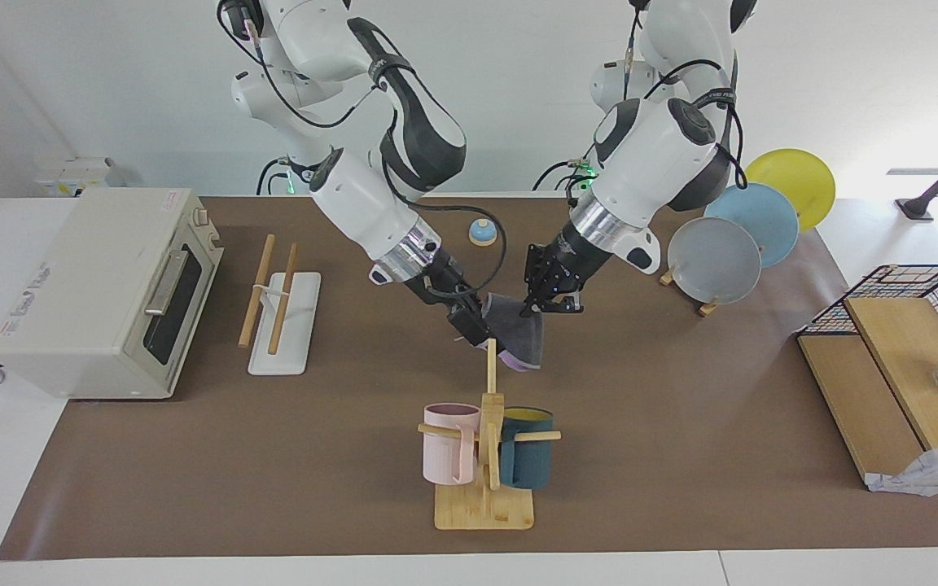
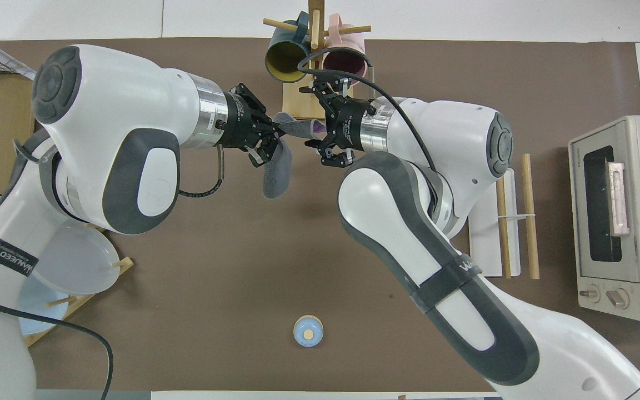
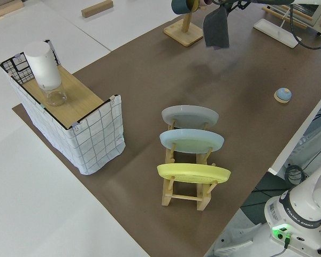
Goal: Fold towel and hang on rack
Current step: 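Bring the towel toward the right gripper and grasp it with the right gripper, then open the left gripper while the right gripper carries the towel away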
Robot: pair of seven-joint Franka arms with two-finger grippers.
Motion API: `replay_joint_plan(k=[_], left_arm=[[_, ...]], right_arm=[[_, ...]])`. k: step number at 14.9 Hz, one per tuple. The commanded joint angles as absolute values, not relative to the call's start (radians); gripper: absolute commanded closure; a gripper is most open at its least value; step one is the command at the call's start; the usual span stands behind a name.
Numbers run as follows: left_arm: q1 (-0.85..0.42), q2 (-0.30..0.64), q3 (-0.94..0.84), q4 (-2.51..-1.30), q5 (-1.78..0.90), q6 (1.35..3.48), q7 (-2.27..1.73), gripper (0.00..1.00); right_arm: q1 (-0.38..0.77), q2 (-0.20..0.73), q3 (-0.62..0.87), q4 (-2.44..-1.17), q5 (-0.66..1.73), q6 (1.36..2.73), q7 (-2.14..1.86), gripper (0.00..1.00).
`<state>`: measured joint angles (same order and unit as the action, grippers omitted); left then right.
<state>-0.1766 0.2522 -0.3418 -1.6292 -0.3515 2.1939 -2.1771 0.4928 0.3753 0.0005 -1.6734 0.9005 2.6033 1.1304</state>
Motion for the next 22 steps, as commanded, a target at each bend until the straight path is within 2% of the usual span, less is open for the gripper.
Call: replay_joint_plan(k=[1,2,3,15,16,17,18,22], left_arm=[[-0.175,0.213,-0.341,-1.675,-0.374,2.204,-2.184,1.00],[-0.175,0.213,-0.341,-1.677,-0.376,2.204,-2.186,1.00],[-0.176,0.213,-0.341,-1.677,-0.380,2.206,-2.192,1.00],[-0.184,0.184,-0.339,-1.683,-0.379,2.197,-2.244,1.00],[-0.184,0.184,-0.341,-1.683,-0.379,2.203,-2.249,0.95],[-0.186,0.184,-0.339,-1.684,-0.379,2.206,-2.252,0.55],[-0.189,0.181,-0.339,-1.692,-0.379,2.207,-2.250,0.01],[-0.189,0.169,-0.337,-1.724,-0.362,2.210,-2.232,0.00]], right_arm=[[0.488,0.397,0.006,-1.634,0.930,2.597,1.085,0.70],[0.488,0.397,0.006,-1.632,0.930,2.597,1.085,0.88],[0.488,0.397,0.006,-1.628,0.930,2.594,1.085,1.00],[0.480,0.393,0.003,-1.621,0.913,2.491,1.022,1.00],[0.482,0.393,0.003,-1.621,0.911,2.491,1.002,1.00],[0.482,0.393,0.003,-1.624,0.911,2.487,0.990,1.00],[0.483,0.393,0.003,-1.624,0.908,2.482,0.986,1.00],[0.476,0.391,0.003,-1.623,0.842,2.445,0.979,1.00]])
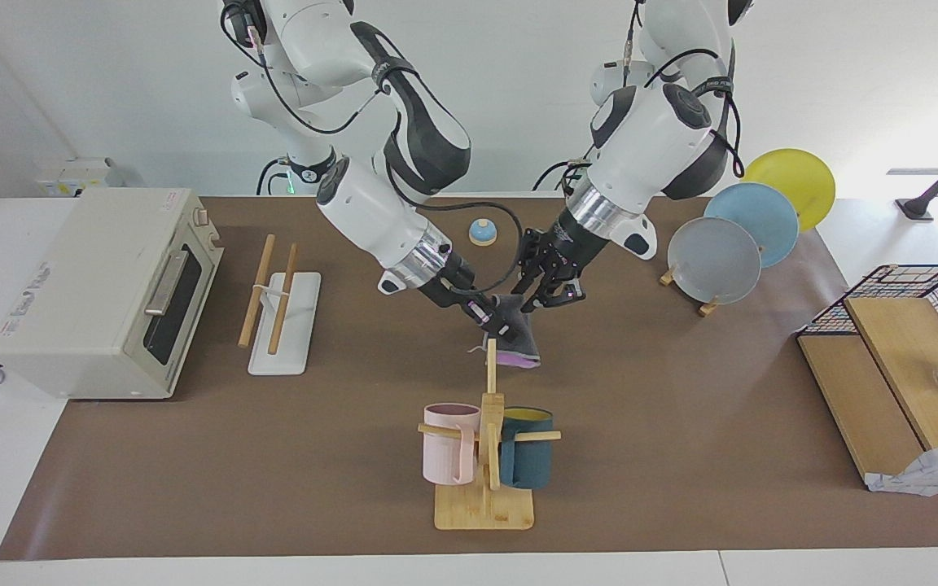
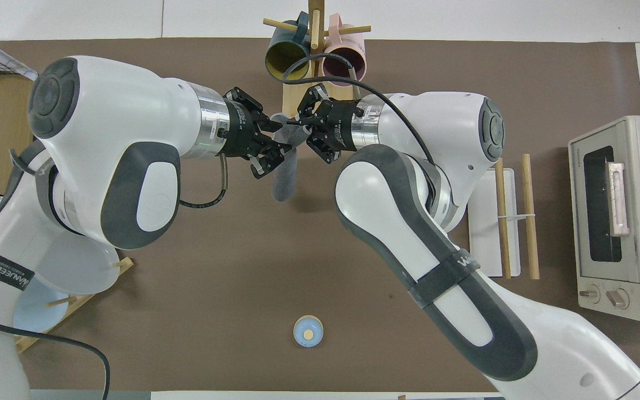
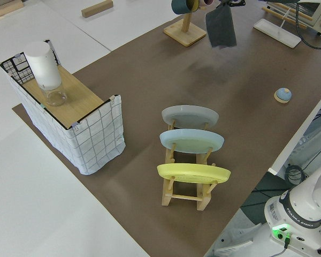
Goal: Fold towel and hang on rack
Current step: 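Open the left gripper while the right gripper carries the towel away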
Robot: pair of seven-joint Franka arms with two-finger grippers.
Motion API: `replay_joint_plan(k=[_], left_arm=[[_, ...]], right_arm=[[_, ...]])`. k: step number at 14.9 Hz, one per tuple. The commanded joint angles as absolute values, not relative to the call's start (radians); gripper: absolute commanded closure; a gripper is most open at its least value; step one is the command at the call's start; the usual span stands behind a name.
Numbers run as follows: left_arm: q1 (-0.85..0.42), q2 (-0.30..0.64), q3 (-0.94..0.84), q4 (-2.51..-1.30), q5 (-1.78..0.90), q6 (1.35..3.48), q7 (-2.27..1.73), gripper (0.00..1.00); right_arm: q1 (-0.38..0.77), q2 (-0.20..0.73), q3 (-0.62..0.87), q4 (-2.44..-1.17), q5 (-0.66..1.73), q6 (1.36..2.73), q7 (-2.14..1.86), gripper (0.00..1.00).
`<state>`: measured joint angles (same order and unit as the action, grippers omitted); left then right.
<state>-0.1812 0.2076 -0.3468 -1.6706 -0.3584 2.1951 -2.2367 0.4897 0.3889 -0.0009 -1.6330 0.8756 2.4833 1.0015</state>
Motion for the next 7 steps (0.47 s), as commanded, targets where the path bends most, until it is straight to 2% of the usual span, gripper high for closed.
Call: replay_joint_plan(k=[1,3,7], left_arm=[[-0.187,0.164,-0.337,-1.733,-0.350,2.207,-2.211,0.00],[-0.176,0.152,-0.336,-1.755,-0.310,2.206,-2.088,0.00],[-0.083,0.144,-0.330,-1.773,-0.301,2.189,-1.792,0.00]], right_arm=[[0.474,0.390,0.003,-1.623,0.830,2.435,0.965,1.00],[0.471,0.385,-0.009,-1.620,0.806,2.389,0.928,1.00],[0.385,0.306,-0.008,-1.618,0.481,2.151,0.723,1.00]])
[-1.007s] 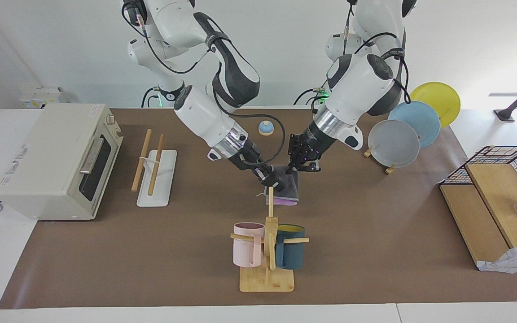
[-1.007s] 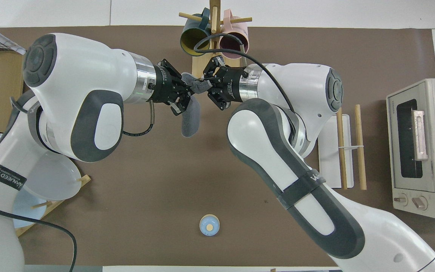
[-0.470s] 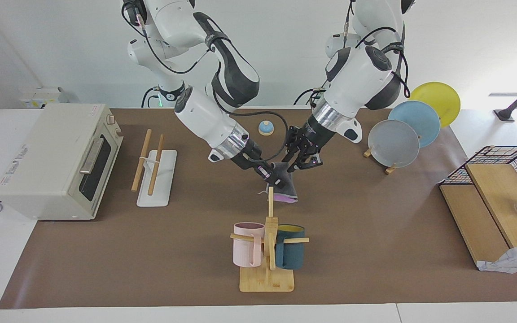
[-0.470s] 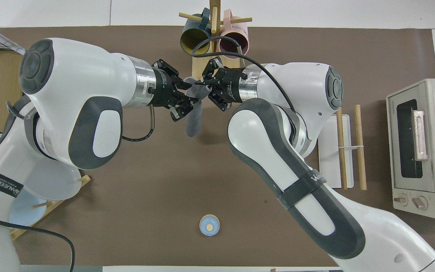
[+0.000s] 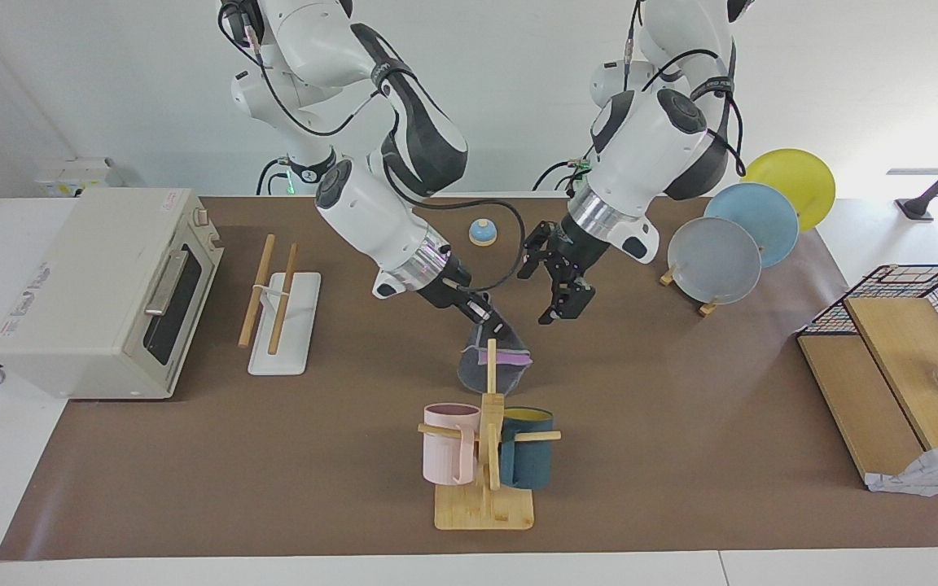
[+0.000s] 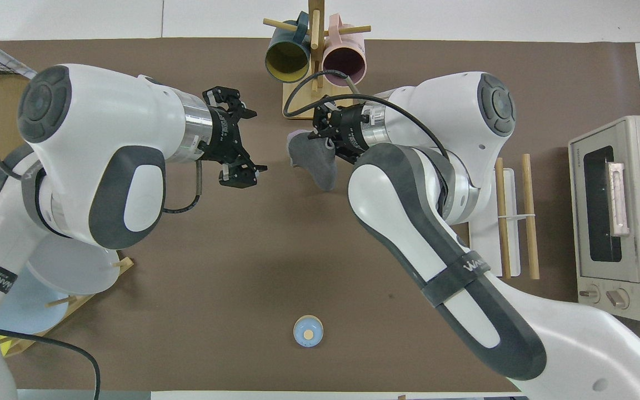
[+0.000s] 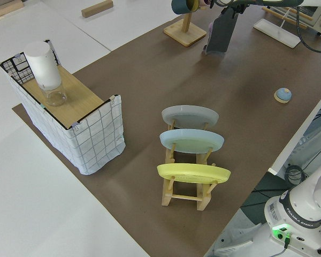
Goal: Fold towel and hang on rack
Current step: 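Open the left gripper while the right gripper carries the towel away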
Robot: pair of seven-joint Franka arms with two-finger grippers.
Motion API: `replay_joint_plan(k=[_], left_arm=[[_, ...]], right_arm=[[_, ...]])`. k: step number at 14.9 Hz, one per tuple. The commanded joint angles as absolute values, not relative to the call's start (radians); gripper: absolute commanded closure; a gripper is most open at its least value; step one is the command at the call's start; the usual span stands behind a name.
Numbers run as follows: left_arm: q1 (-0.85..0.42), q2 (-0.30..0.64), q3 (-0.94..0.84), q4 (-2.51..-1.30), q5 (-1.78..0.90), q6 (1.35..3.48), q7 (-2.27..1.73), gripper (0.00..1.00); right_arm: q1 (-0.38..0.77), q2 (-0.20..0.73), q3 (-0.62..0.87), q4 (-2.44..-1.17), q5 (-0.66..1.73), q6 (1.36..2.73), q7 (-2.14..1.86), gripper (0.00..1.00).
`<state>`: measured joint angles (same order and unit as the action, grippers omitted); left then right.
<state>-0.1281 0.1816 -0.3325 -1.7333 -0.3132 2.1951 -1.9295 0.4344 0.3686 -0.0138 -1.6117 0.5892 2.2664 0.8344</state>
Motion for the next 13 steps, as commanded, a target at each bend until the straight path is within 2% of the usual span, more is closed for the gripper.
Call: replay_joint_plan(k=[1,6,9,13], left_arm=[[-0.057,0.144,-0.330,-1.775,-0.279,2.189,-1.676,0.00],[0.070,0.146,-0.330,-1.775,-0.261,2.158,-1.028,0.00],[0.152,0.146,-0.330,-1.766,-0.256,2.099,-0.676,0.00],[0.209,0.149,-0.330,-1.715,-0.077,1.981,-0.395,0.00]], right_arm=[[0.367,0.286,-0.009,-1.620,0.462,2.104,0.685,1.00],[0.215,0.177,-0.011,-1.661,0.425,1.843,0.571,1.00],[0.138,0.101,-0.011,-1.752,0.408,1.790,0.508,1.00],[0.155,0.071,-0.006,-1.806,0.408,1.775,0.541,1.00]])
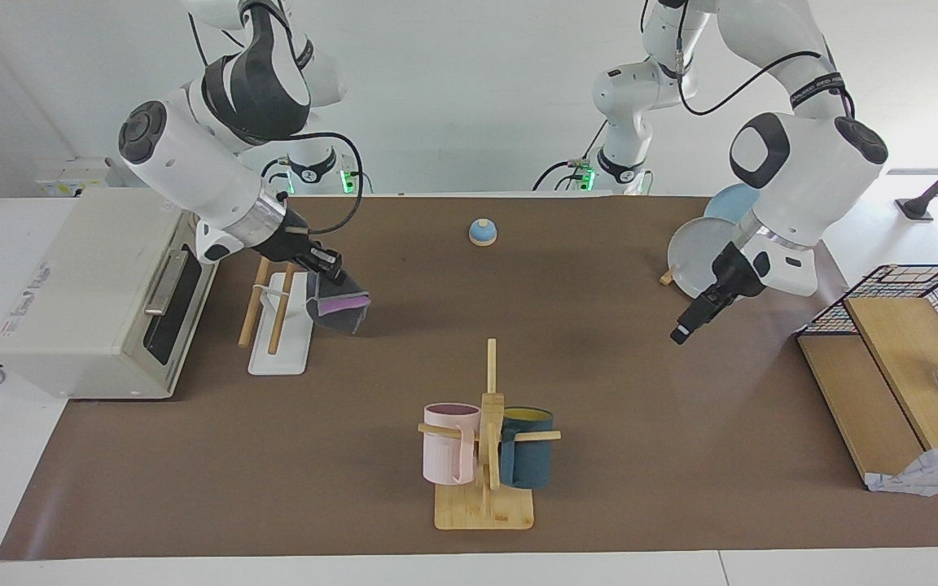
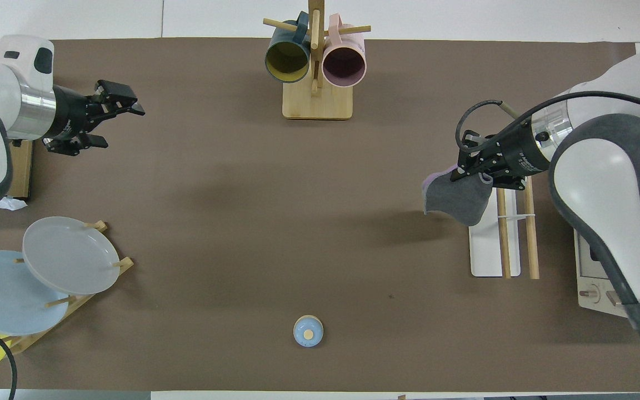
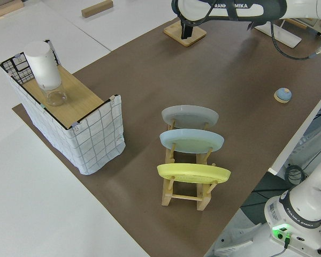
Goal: Fold towel and hang on rack
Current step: 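Open the left gripper while the right gripper carries the towel away, then drape the towel over the wooden rack posts with the right gripper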
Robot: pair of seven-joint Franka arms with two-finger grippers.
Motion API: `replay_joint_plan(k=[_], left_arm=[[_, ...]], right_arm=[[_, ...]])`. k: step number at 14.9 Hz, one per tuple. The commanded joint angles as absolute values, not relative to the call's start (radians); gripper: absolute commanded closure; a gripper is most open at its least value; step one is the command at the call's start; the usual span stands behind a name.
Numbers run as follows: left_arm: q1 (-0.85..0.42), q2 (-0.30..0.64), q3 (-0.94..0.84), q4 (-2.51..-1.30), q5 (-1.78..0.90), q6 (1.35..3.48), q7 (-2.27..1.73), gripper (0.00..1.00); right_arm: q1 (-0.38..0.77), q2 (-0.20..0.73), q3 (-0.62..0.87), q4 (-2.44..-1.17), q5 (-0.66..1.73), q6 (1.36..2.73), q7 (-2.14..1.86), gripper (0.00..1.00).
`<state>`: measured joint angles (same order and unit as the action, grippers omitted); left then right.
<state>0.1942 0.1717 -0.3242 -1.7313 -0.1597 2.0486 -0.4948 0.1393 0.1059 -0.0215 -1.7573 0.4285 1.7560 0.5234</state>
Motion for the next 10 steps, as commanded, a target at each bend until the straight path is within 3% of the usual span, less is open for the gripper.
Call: replay_joint_plan(k=[1,4,8,10], left_arm=[[0.209,0.147,-0.330,-1.712,-0.046,1.956,-0.353,0.00],[0.213,0.124,-0.330,-1.698,0.026,1.876,-0.276,0.00],[0.175,0.069,-0.258,-1.709,0.061,1.786,-0.115,0.00],[0.012,0.035,-0.096,-1.710,0.061,1.705,-0.103,0.00]], right_arm=[[0.188,0.072,-0.005,-1.801,0.410,1.784,0.592,1.00],[0.213,0.060,-0.009,-1.831,0.411,1.801,0.713,1.00],[-0.012,0.000,-0.015,-1.981,0.413,1.796,0.350,1.00],[-0.096,-0.018,-0.017,-2.029,0.404,1.816,0.131,1.00]])
